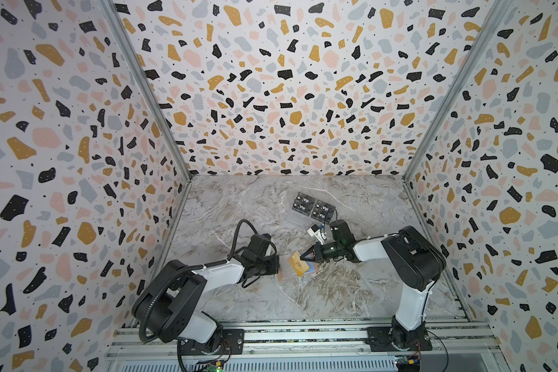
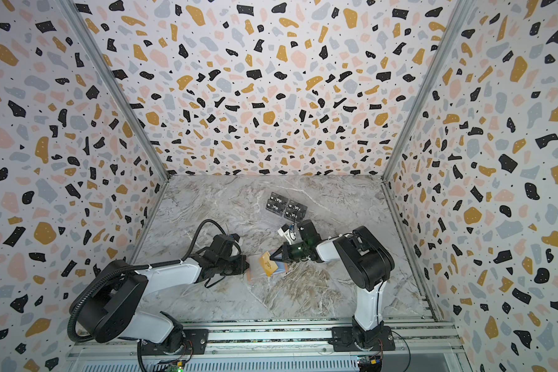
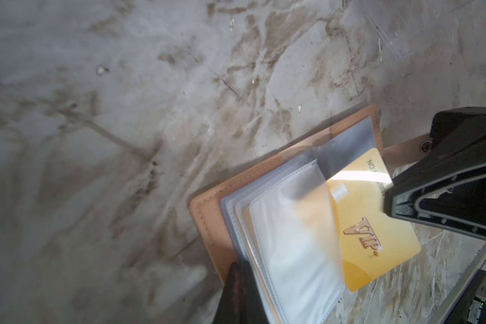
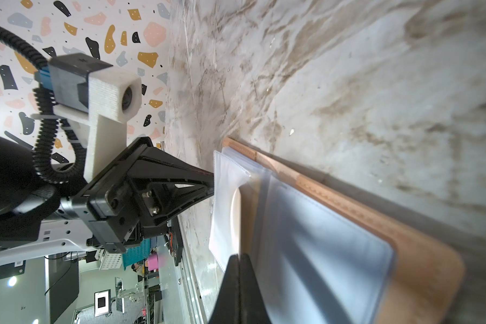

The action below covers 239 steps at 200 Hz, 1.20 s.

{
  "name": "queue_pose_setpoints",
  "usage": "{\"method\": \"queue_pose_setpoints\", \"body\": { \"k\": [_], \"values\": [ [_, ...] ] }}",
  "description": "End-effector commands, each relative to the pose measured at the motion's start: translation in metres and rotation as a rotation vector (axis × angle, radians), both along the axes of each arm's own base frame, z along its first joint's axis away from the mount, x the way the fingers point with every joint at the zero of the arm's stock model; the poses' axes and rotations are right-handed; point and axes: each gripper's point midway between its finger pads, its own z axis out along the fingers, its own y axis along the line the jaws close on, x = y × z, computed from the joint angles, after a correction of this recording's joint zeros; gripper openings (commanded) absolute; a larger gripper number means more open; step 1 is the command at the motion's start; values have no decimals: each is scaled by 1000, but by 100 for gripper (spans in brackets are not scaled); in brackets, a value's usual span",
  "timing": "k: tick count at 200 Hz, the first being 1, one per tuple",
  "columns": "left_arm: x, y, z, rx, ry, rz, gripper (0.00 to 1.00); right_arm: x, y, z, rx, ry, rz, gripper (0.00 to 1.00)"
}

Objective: Insert credit cards into a card holder
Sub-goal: Insert the credit card into the card slot.

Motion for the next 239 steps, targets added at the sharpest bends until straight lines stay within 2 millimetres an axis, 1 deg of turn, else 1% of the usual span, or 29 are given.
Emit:
{"method": "queue_pose_setpoints", "body": {
  "k": [1,53,130,158,183,239],
  "values": [
    [-13,14,-21,79,66,-10,0,5,3,6,21,-12,7,0],
    [-14,15,-19,73,63,-7,0,5,0,3,39,-6,-45,0],
    [-14,14,-17,66,60,-8,0,-2,0,0,57,3,-73,0],
    [-14,14,-17,66,59,-8,0,0,1,1,69,11,-79,0],
    [-14,14,-15,66,57,-7,0,0,-3,-1,65,9,-103,0],
    [-14,13,-16,62,59,-9,0,2,-4,-2,82,8,-131,0]
  ]
}}
